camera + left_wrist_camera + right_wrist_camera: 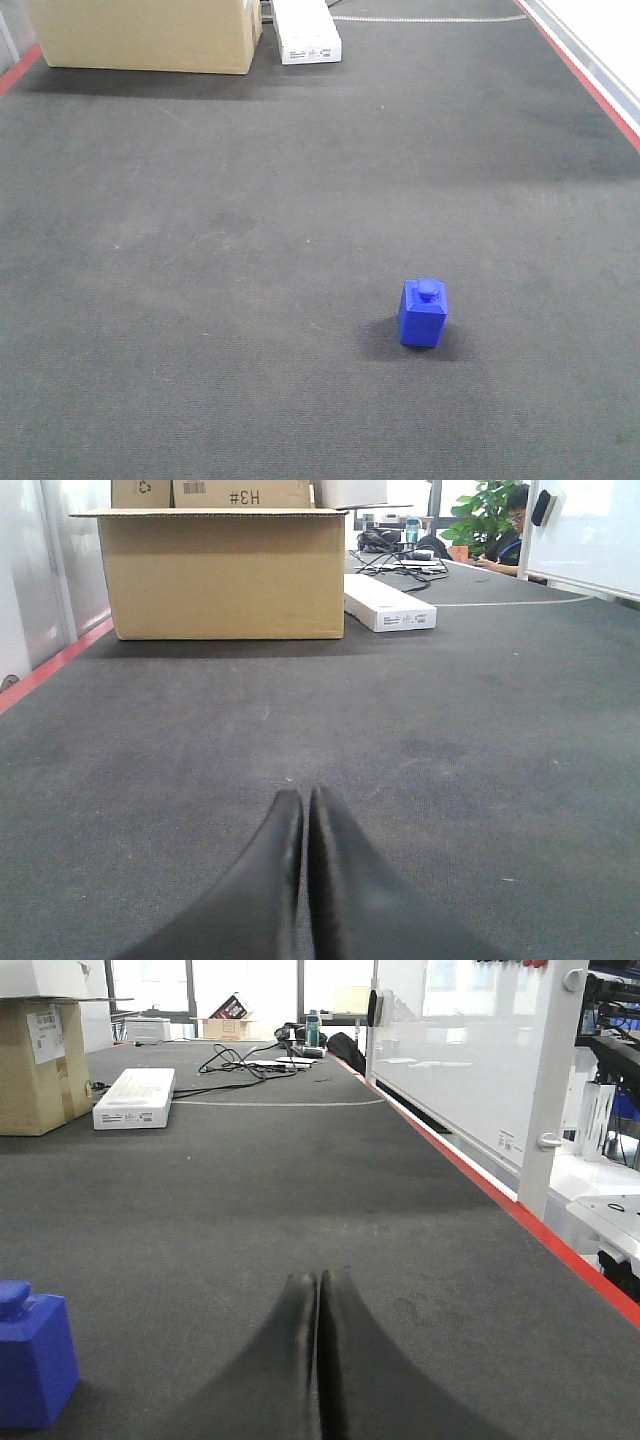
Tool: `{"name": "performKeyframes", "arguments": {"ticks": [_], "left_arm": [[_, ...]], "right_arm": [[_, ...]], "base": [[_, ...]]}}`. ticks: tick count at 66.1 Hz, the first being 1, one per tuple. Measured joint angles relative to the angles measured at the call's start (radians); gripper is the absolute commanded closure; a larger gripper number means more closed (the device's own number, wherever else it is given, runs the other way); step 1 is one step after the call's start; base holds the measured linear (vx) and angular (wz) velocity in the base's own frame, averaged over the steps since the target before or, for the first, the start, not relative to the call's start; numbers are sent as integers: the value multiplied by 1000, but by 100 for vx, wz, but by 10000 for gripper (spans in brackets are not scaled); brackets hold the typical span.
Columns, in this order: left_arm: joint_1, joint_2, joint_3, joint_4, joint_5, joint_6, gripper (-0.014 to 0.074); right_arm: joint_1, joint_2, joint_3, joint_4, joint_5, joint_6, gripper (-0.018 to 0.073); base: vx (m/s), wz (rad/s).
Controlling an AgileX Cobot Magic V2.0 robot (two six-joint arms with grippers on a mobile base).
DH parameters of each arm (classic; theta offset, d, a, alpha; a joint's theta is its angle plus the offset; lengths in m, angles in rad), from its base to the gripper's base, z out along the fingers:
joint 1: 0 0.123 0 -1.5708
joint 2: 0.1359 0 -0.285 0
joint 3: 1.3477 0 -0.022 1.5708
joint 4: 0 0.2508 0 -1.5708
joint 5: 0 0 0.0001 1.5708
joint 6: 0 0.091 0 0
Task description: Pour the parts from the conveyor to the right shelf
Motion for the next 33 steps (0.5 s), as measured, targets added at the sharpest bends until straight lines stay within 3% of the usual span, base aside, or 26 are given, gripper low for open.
{"name": "performKeyframes", "arguments": {"ticks": [33], "left_arm": [[0, 0, 0, 0, 0, 0, 603]], "right_arm": [[0, 0, 0, 0, 0, 0, 568]], "base": [[0, 0]]}}
